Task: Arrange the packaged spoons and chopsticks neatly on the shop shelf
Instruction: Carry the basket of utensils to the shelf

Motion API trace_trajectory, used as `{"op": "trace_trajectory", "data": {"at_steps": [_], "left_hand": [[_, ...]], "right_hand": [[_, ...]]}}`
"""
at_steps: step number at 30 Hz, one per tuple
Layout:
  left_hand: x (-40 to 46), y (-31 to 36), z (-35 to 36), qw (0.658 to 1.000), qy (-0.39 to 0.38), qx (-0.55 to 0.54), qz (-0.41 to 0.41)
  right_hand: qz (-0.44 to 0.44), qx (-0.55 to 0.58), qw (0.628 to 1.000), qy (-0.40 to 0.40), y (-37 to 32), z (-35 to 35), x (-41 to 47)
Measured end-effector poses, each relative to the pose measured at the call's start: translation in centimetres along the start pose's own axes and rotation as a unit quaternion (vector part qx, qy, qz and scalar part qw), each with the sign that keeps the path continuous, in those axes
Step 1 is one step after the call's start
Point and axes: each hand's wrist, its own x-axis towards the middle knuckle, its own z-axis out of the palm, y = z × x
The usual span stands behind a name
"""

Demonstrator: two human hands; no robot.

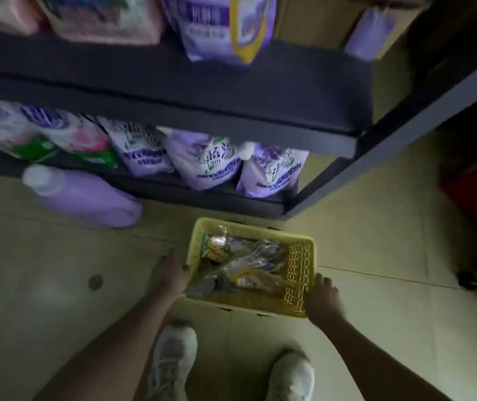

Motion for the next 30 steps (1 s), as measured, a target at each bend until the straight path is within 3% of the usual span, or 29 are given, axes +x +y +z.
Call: {"op": "trace_trajectory", "data": {"at_steps": [5,11,20,30], "left_hand": [[5.6,0.1,4.1,0.995,-0.010,-0.103,-0.016],[4.3,-0.2,2.9,0.990,0.020,-0.140,-0.030],[-12.7,-1.4,-13.7,0.987,0.143,-0.066,0.019],[-35.0,-9.5,-30.7,0.964,0.211,-0.139,-0.079]], "right_hand": [[0.071,0.216,0.970,0.082,-0.4,2.6,6.9],[0.053,0.193,0.973,0.113,-0.2,0.0,5.9],[-0.075,0.202,0.969,0.118,-4.5,-15.7,-10.5],[-0.260,0.105,0.958,0.054,-16.7,-28.8,-32.6]]}}
